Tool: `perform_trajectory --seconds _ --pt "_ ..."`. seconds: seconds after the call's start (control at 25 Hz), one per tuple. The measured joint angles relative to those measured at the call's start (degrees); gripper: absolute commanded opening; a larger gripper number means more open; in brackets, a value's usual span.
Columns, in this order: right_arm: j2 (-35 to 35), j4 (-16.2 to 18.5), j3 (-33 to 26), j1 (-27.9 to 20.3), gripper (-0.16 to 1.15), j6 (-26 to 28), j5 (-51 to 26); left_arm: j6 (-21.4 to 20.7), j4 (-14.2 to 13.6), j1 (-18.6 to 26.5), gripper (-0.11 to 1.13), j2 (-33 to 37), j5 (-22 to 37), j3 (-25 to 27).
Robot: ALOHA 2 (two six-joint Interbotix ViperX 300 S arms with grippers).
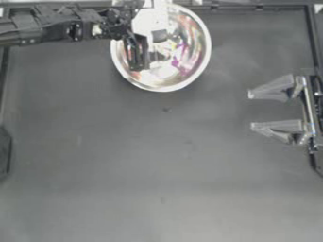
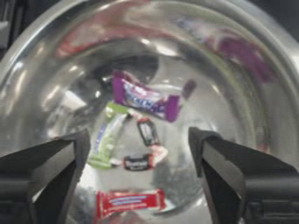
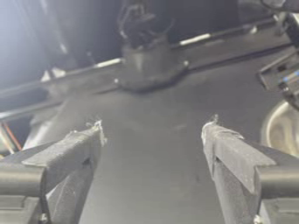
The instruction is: Put candies in bowl
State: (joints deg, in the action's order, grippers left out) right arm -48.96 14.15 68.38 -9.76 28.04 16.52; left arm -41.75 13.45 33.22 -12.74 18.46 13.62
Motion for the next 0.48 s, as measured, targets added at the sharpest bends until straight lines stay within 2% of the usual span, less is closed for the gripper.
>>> perform_trajectory --seconds 0.08,0.28,0.48 --pt "0.0 0.0 0.0 0.0 0.98 0.0 0.1 0.4 0.1 -0.6 0.99 1.4 0.1 1.0" --pt "0.0 0.2 0.0 0.0 0.98 -0.3 0.1 0.5 1.7 -3.7 0.97 11.3 0.0 4.7" --pt "0.0 0.7 0.0 0.0 0.98 -0.4 0.1 0.6 4.4 -9.1 0.96 19.7 -0.8 9.0"
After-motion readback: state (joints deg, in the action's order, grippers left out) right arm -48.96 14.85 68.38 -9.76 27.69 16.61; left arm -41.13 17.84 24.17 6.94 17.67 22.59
